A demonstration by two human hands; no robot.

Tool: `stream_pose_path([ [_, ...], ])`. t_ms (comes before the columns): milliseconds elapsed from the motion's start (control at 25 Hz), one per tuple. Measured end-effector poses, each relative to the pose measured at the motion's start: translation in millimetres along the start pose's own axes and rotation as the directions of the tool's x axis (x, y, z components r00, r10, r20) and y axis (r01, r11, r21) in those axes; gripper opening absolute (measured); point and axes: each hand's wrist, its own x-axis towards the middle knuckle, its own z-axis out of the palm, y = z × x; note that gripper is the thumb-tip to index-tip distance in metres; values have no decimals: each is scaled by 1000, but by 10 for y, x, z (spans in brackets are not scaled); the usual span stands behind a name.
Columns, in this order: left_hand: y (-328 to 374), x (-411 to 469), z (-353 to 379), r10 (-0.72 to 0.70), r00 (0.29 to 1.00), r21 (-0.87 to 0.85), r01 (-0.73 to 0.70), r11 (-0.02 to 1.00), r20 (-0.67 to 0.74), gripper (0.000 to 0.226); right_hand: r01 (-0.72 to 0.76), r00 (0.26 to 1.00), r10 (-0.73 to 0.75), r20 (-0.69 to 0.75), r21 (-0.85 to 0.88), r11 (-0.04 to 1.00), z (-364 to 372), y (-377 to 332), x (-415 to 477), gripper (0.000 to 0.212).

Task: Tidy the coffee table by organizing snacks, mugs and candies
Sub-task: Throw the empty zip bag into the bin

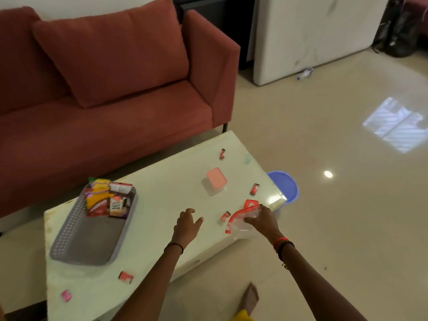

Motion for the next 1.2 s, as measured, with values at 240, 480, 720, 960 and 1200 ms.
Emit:
stream_pose_path([
  [240,1073,663,819,66,995,40,-70,997,80,49,-127,972,137,-191,62,990,-1064,655,873,46],
  [480,1938,1447,1488,207,966,81,-221,972,152,50,-237,873,272,-404,135,962,-1633,1141,1767,45],
  [720,2561,2520,2373,377,911,68,-392,917,164,46,-293,832,155,-533,-184,938,-1671,1796,2805,26],
  [960,2670,3515,2911,462,878,84,-473,877,128,41,-141,911,32,-411,-239,961,-1180,2313,3924,21],
  [1200,2567,4169,3070,494,865,111,-501,858,87,39,-75,941,-55,-334,-366,928,-574,2522,4671,37],
])
